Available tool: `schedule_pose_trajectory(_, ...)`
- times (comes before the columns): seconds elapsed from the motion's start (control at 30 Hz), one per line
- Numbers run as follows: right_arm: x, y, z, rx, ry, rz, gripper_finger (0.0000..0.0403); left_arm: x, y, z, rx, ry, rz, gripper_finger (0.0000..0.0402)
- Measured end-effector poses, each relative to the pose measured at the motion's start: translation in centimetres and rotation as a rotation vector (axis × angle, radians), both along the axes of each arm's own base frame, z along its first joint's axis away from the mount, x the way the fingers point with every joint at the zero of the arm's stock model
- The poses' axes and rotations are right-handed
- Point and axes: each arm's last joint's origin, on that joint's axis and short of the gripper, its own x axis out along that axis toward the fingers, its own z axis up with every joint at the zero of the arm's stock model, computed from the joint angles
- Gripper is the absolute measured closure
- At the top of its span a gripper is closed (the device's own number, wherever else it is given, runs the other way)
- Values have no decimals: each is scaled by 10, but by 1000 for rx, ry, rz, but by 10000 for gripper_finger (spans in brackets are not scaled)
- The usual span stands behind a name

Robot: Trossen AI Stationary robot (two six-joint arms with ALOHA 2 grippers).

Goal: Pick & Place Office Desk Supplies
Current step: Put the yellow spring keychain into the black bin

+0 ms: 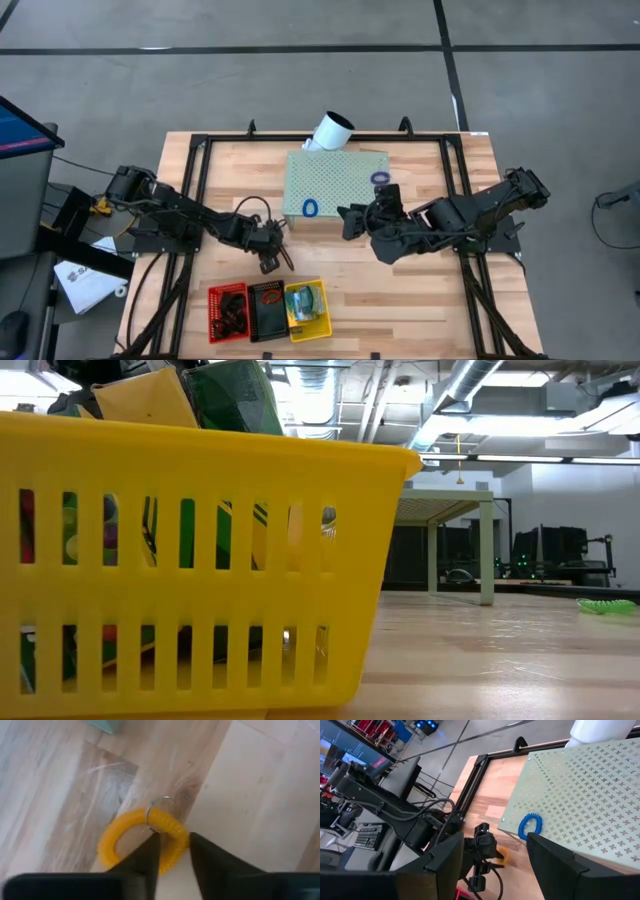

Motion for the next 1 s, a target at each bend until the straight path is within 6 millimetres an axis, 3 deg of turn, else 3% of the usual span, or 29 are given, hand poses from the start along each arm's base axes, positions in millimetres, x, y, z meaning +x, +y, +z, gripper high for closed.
schedule_pose_trajectory(0.13, 0, 0, 0, 1, -2, 0, 188, -1, 0, 2, -12, -4, -5, 382)
schedule_pose_trajectory(0.3, 1, 0, 1, 3, -7, 2, 188, -4, -4, 15, -156, -36, -59, 389)
schedule_pose_trajectory(0.47, 0, 1, 1, 3, -8, 6, 188, -11, -11, 52, -291, -208, -140, 396)
schedule_pose_trajectory(0.63, 0, 2, 1, -4, -6, 10, 188, -24, -22, 103, -516, -470, -355, 397)
schedule_pose_trajectory(0.73, 0, 2, 1, -4, -6, 10, 188, -35, -30, 123, -624, -552, -418, 397)
schedule_pose_trajectory(0.87, 0, 2, 1, -8, -4, 9, 188, -43, -45, 123, -660, -515, -447, 397)
schedule_pose_trajectory(1.0, 0, 2, 1, -7, -5, 8, 188, -41, -64, 104, -651, -403, -456, 397)
